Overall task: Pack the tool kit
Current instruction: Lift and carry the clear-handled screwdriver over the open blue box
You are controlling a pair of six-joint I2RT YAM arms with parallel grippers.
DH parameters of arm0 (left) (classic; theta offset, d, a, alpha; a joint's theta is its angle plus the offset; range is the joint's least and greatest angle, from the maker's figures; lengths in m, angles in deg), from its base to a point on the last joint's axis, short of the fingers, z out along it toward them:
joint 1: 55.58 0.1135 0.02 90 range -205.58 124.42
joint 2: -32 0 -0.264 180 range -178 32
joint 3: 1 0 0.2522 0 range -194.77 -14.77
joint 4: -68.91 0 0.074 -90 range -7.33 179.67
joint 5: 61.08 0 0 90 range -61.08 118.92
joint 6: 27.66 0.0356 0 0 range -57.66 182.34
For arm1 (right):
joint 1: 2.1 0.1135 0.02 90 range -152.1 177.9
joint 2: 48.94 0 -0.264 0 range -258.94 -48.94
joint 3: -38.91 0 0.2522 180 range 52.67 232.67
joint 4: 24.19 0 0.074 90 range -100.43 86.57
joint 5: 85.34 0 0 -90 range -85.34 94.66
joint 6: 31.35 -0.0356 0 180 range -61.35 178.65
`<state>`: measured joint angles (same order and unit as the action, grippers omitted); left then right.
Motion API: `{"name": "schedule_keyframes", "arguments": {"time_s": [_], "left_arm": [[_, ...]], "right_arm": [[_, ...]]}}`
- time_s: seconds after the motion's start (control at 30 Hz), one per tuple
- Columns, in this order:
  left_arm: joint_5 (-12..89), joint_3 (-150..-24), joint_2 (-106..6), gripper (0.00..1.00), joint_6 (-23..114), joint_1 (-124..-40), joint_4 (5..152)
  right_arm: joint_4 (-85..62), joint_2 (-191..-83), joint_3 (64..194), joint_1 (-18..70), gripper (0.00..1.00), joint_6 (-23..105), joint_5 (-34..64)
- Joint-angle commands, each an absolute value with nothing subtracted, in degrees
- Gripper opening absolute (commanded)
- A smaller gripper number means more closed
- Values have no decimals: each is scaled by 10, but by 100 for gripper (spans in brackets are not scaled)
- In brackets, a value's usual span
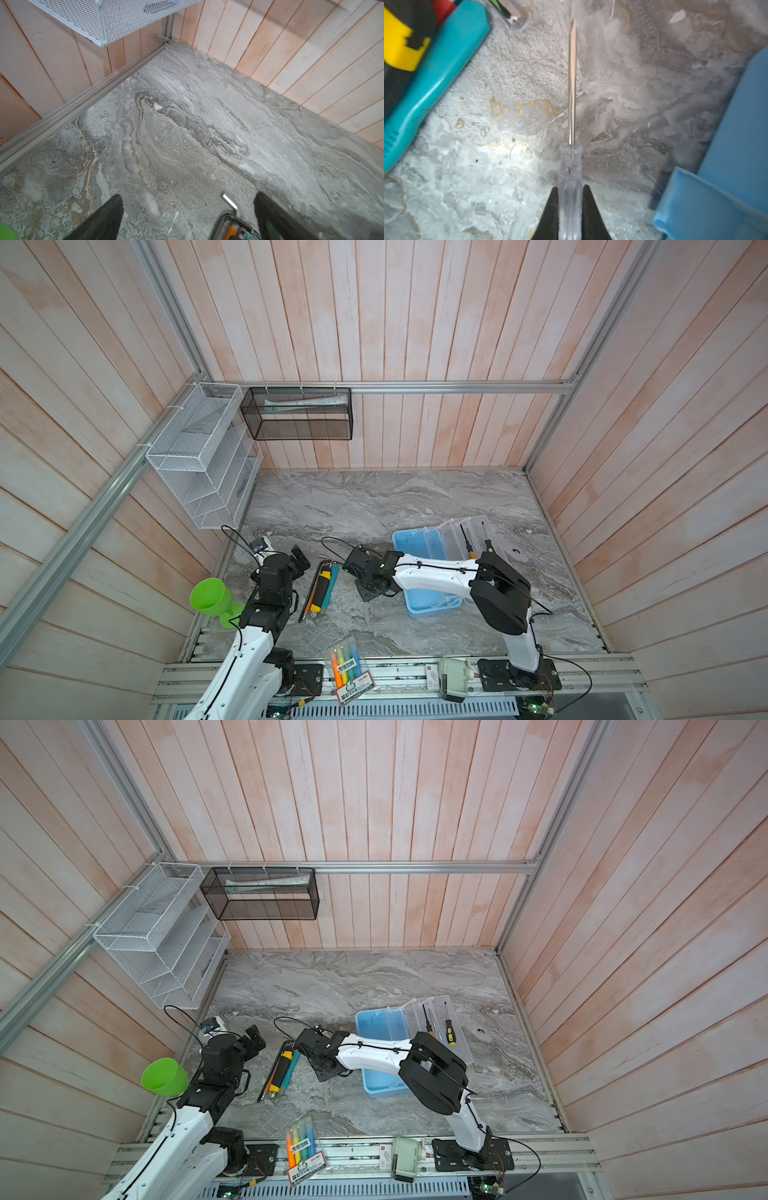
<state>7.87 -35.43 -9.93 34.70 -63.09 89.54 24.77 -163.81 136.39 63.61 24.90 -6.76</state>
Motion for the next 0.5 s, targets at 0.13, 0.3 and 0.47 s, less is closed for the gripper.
{"name": "schedule_keyframes", "arguments": {"time_s": [0.13,0.3,0.47], "left_arm": [[79,-350,-100,100,348,-629,896],[77,-347,-95,100,347,-628,898],[77,-348,-97,100,347,-628,899]], "right_arm": [[235,-1541,1320,620,0,266,-84],[248,-1513,1326,612,0,279,-96],[282,-1477,1325,584,0,296,-106]]}}
